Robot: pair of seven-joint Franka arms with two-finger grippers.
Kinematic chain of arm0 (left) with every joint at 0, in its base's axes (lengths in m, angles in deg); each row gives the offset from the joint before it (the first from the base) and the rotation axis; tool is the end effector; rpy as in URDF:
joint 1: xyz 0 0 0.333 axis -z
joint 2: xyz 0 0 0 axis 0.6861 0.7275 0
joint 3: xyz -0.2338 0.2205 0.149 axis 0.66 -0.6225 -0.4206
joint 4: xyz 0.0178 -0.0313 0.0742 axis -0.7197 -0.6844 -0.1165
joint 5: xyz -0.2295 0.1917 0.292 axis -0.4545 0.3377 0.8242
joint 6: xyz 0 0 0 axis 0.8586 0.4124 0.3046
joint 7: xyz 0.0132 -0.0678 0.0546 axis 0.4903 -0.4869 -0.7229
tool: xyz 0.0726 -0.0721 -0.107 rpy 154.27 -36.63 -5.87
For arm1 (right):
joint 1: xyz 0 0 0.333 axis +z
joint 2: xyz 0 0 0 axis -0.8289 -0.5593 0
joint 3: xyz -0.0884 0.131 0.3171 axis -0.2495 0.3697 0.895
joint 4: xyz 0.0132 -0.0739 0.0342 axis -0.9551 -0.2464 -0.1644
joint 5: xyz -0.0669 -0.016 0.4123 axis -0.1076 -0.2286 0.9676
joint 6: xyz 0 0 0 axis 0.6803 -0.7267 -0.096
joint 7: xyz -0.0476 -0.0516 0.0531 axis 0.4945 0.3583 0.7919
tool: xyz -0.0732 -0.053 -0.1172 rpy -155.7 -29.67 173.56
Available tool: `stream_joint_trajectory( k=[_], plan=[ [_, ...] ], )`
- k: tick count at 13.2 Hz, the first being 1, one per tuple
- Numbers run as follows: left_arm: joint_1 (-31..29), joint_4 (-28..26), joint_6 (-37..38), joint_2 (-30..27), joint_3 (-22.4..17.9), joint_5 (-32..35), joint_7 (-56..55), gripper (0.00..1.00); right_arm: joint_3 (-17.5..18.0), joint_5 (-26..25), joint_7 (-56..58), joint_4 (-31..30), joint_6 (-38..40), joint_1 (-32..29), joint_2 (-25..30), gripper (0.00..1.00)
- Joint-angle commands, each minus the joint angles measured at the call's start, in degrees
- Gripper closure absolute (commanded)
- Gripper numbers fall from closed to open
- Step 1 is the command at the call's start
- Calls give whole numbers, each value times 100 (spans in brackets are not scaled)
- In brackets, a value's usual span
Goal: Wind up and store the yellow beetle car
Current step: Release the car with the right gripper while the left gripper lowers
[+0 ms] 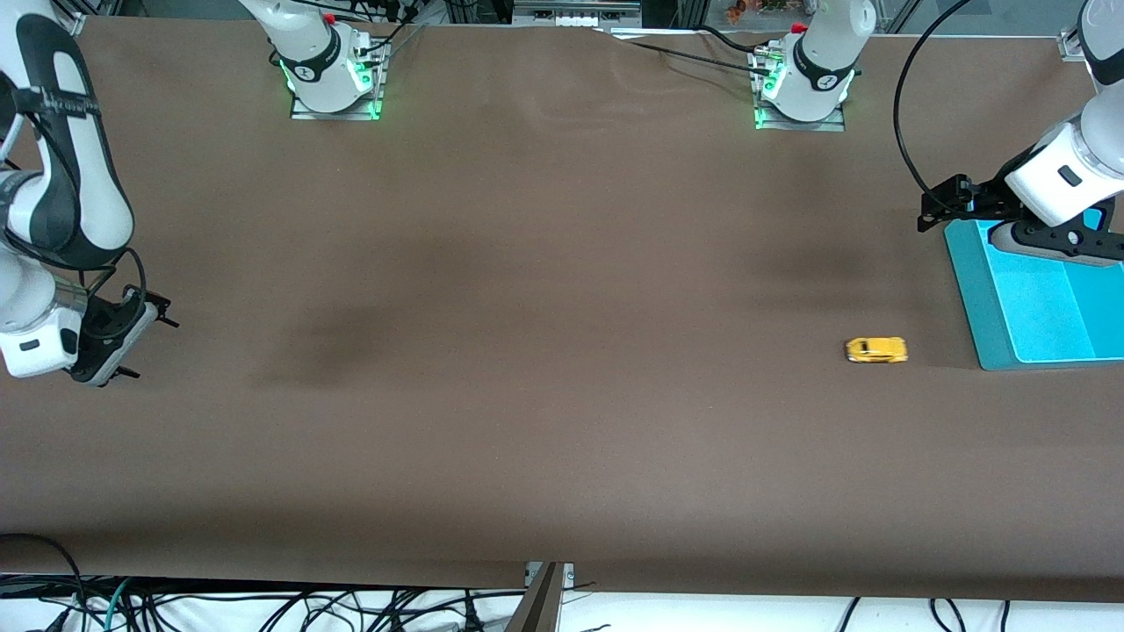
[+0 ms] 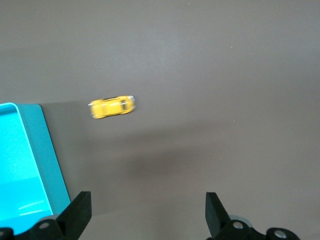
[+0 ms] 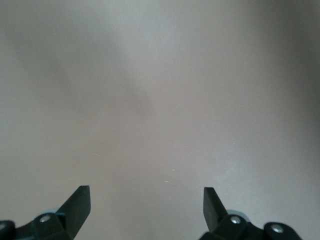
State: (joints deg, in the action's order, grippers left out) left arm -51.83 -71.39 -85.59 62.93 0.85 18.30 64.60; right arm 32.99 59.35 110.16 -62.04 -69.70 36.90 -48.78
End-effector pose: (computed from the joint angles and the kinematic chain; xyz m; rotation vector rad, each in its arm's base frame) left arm 0.5641 -0.0040 0.5445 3.0926 -0.2035 -0.1068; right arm 0.6857 -0.1098 0.3501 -2.7323 -1.5302 -0.0331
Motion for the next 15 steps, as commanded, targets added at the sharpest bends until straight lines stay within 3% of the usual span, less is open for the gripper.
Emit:
stream_joint_trajectory(
  k=[1, 2, 6, 12, 15],
  plan=[
    [-1, -5, 60, -79, 4, 349, -35, 0, 42, 8, -1363, 597, 1102, 203, 102, 0],
    [-19, -58, 60, -44, -14, 647, 35, 0, 42, 8, -1916, 860, 1515, 309, 102, 0],
    [-45, -243, -273, 298, -163, 808, 332, 0, 155, 25, -3649, 1530, 2660, 459, 146, 0],
    [-422, -252, -809, 1001, -163, 808, 3186, 0, 612, 43, -6093, 1584, 3637, 476, 830, 0],
    [-660, -435, -1362, 1309, -137, 808, 4356, 0, 596, -27, -6167, 1531, 3655, 722, 1095, 0]
  ],
)
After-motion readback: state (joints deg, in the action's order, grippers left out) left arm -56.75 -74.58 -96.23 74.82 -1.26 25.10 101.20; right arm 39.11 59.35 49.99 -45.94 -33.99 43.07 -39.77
